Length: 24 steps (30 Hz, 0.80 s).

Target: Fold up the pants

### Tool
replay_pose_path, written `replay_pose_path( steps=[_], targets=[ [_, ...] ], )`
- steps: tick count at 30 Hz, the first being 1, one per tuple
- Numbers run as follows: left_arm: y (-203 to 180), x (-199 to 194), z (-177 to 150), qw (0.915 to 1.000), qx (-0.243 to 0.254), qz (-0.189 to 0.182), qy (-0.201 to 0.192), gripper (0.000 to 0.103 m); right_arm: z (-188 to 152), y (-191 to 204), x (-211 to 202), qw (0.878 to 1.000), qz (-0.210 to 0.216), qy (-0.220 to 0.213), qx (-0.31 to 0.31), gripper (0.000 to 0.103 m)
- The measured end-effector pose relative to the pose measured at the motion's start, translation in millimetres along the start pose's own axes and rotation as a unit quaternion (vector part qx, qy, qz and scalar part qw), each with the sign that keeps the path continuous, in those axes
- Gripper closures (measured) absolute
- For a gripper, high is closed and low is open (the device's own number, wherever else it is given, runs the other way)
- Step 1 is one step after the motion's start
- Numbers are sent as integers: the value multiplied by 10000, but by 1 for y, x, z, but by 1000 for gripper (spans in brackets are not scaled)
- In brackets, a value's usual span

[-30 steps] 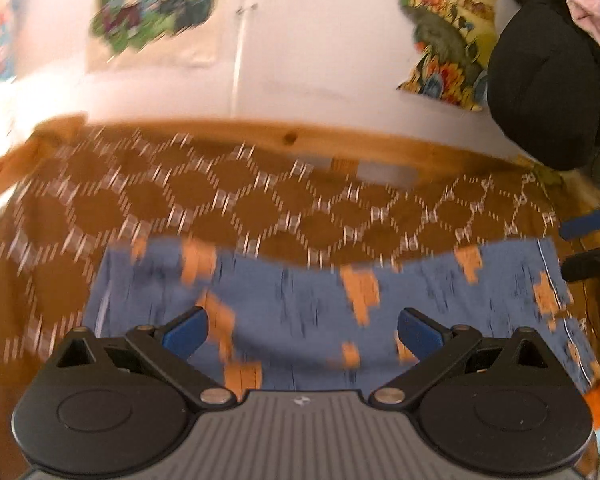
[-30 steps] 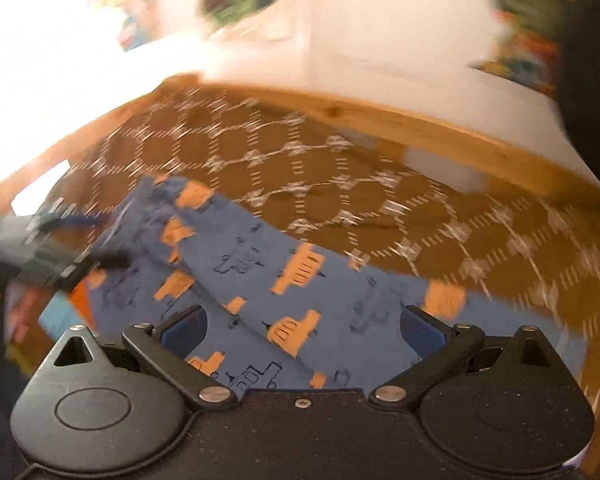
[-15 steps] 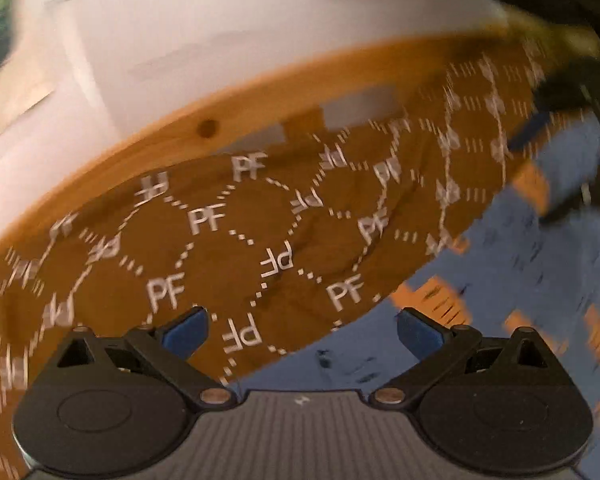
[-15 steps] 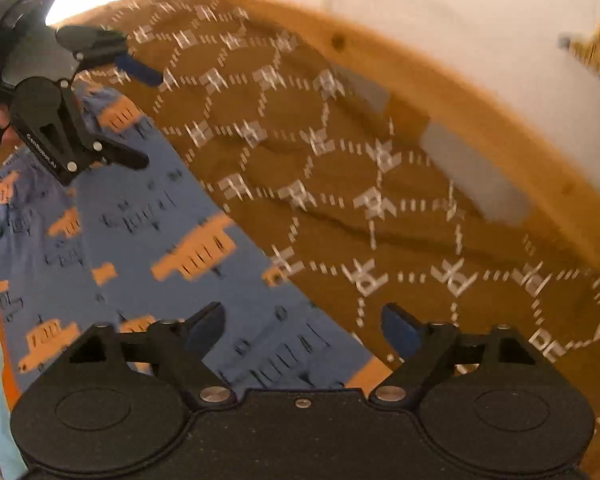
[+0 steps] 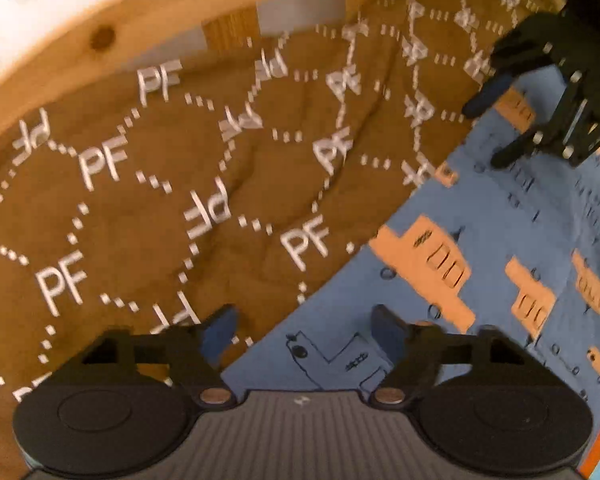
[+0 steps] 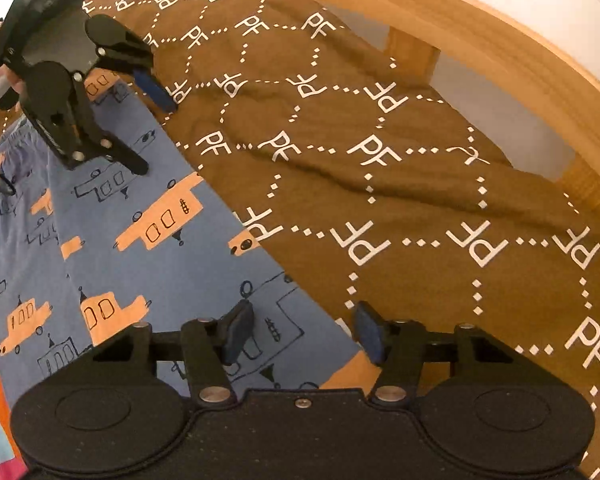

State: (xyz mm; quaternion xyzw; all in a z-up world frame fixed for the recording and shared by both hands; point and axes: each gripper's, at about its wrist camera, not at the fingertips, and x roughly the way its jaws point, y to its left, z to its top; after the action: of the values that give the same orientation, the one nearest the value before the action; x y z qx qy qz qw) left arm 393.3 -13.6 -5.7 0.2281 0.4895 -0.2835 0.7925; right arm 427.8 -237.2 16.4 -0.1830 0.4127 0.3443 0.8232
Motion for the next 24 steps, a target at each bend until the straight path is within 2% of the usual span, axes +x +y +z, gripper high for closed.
replay_pose_path(
  steps=[1, 2, 3, 4, 5, 6, 8, 10, 13, 15, 17, 19, 22, 24],
  targets=[
    [-1, 5, 0, 9998, -2, 80, 176, 55, 1, 1, 0, 10000, 0, 7, 6, 59],
    [-4, 7, 0, 9995, 68, 188, 239, 56, 2, 2, 0, 10000, -14, 8, -3, 67],
    [-8, 7, 0, 9993, 172, 254, 235, 61, 2, 4, 0, 10000, -9, 12, -26, 71],
    [-10, 6, -1, 9991, 220, 285, 227, 76, 2, 6, 0, 10000, -3, 25, -65, 79],
    [-10, 4, -2, 9991, 207, 311, 220, 86, 2, 9, 0, 9999, -27, 44, -129, 86],
    [-10, 2, -2, 9991, 157, 339, 217, 98, 2, 12, 0, 9998, -86, 43, -196, 89],
    [-7, -5, -4, 9992, -89, 356, 149, 102, 4, 18, -2, 9991, -236, -5, -353, 101],
    [-6, -19, -6, 9987, -263, 439, -39, 103, 5, 21, -7, 9982, -393, -92, -449, 103],
    [-10, -41, -3, 9956, -236, 777, -469, 103, 10, 20, -17, 9961, -674, -335, -451, 103],
    [-6, -53, 2, 9899, -467, 1107, -758, 103, 16, 16, -22, 9930, -975, -502, -433, 103],
    [-3, -63, 12, 9804, -661, 1493, -1099, 103, 23, 12, -24, 9883, -1299, -705, -383, 103],
    [-1, -61, 23, 9727, -699, 1768, -1330, 103, 30, 8, -23, 9822, -1638, -865, -312, 103],
    [7, -47, 37, 9723, -942, 1733, -1254, 103, 39, -2, -13, 9746, -2048, -864, -261, 103],
    [10, -32, 38, 9736, -969, 1735, -1123, 102, 41, -10, -5, 9741, -2115, -786, -148, 103]
  ],
)
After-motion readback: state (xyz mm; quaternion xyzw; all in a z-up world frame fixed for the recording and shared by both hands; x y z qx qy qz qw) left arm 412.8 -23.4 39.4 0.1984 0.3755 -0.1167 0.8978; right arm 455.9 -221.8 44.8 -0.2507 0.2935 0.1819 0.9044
